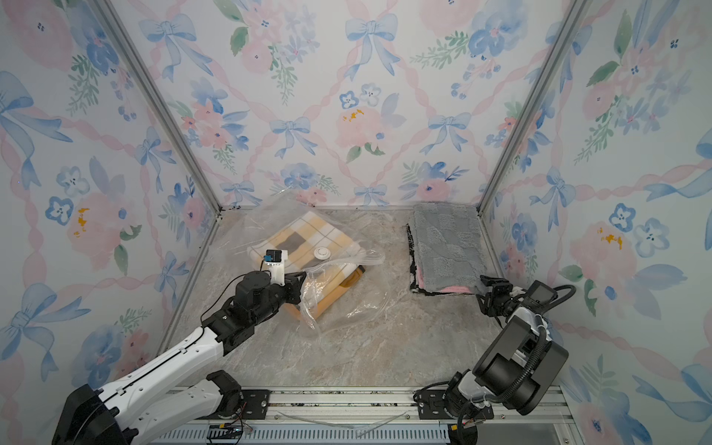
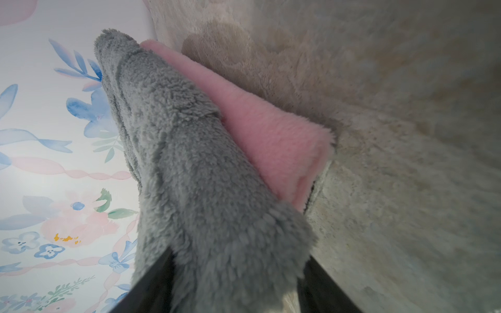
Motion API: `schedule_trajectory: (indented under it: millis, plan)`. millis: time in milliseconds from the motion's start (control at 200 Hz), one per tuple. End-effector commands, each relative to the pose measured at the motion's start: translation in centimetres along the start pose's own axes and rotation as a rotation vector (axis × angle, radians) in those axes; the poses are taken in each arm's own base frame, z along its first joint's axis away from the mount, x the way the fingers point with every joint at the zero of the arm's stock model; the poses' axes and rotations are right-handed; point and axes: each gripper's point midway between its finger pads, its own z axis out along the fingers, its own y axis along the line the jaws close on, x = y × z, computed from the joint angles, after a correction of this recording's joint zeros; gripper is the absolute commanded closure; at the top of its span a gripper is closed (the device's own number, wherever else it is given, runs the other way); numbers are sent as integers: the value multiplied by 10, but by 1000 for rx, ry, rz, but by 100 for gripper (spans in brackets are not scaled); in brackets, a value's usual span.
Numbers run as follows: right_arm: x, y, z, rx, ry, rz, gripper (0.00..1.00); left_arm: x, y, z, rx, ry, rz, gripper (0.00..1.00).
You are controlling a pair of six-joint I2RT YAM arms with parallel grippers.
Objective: Take the blanket out of the vacuum bag
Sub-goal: Place the blanket at the corner of the board.
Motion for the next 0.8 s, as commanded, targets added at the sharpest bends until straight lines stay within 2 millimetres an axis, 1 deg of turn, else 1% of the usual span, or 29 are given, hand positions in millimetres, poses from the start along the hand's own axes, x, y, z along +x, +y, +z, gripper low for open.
schedule_trajectory:
  millis: [0,85,145,185,220,310,430,560,685,735,795]
  plan:
    - [-7,4,2,23,-19,-7,53,4,1,-1,9,6,-16,100]
    - [-10,7,0,35,-31,-24,68,3,0,-1,10,5,-21,100]
    - [-11,14,-1,35,-32,-49,81,2,0,-2,11,0,-24,100]
    - [-10,20,-2,39,-34,-73,88,2,0,-3,14,0,-26,100]
    - [-9,26,-4,47,-35,-102,92,1,0,-3,14,-4,-27,100]
    - [-2,46,-11,93,-43,-223,100,1,1,-4,9,-3,-29,100]
    - [1,63,-24,178,-88,-382,100,1,1,-5,8,-5,-33,100]
    - [-2,65,-39,327,-152,-564,100,2,2,-5,3,-4,-37,100]
    - [-8,51,-50,434,-218,-635,100,2,3,-6,-5,-4,-37,100]
    - [-12,44,-52,460,-235,-639,97,1,3,-6,-6,-5,-36,100]
    - [-15,35,-51,489,-241,-645,90,0,3,-7,-6,-5,-32,100]
